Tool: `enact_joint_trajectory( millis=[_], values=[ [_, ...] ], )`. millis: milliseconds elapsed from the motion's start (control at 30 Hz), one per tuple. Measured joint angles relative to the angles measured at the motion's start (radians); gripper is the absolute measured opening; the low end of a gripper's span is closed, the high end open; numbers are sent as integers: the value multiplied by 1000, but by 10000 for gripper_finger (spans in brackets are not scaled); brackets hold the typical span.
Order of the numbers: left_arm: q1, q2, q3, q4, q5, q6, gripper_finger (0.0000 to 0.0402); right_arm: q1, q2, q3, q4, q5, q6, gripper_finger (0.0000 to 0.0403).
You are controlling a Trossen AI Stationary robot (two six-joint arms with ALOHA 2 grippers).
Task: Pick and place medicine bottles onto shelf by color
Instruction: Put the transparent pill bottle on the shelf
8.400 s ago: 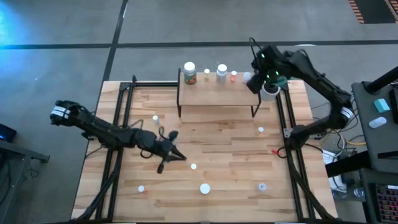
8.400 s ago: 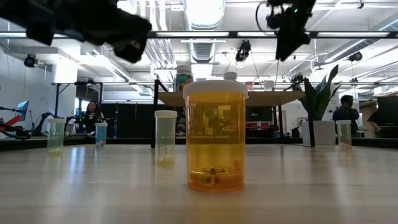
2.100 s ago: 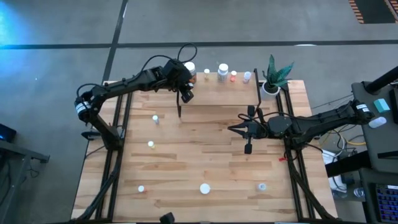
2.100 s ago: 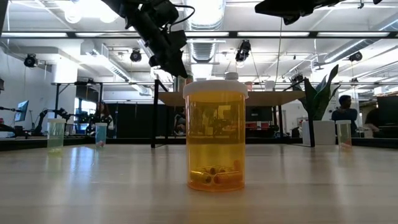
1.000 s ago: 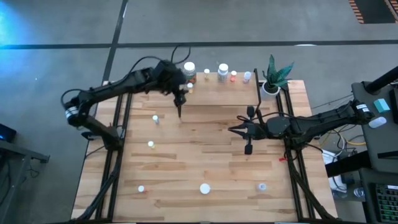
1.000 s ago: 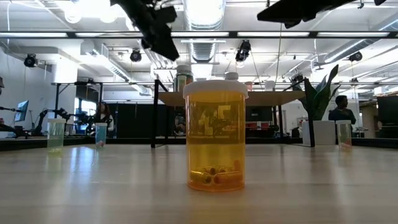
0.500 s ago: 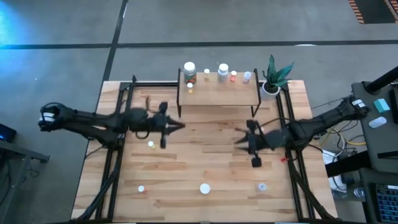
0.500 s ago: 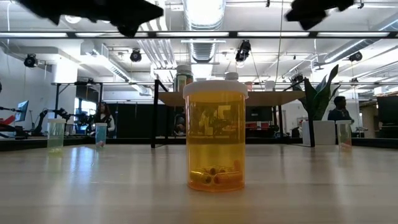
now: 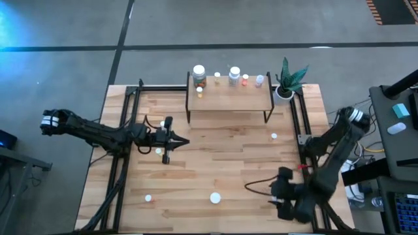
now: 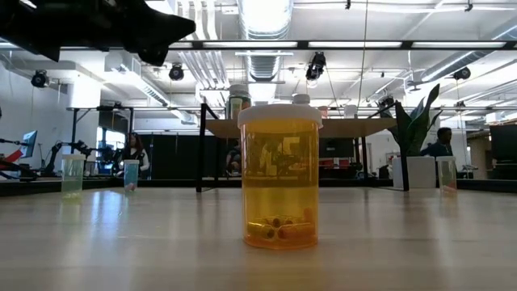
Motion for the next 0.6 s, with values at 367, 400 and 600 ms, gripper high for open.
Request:
enact_joint_trajectory(
  millis=[367, 400, 600],
  values=[
    [0, 2, 10, -2, -3, 32, 2, 36, 278, 110, -207, -156, 302, 312],
    [0, 2, 9, -2, -3, 44, 2, 36, 290, 108, -207, -173, 305, 310],
    [0, 2, 12, 2, -3, 47, 2, 36, 306, 84, -176, -191, 284, 285]
  ],
)
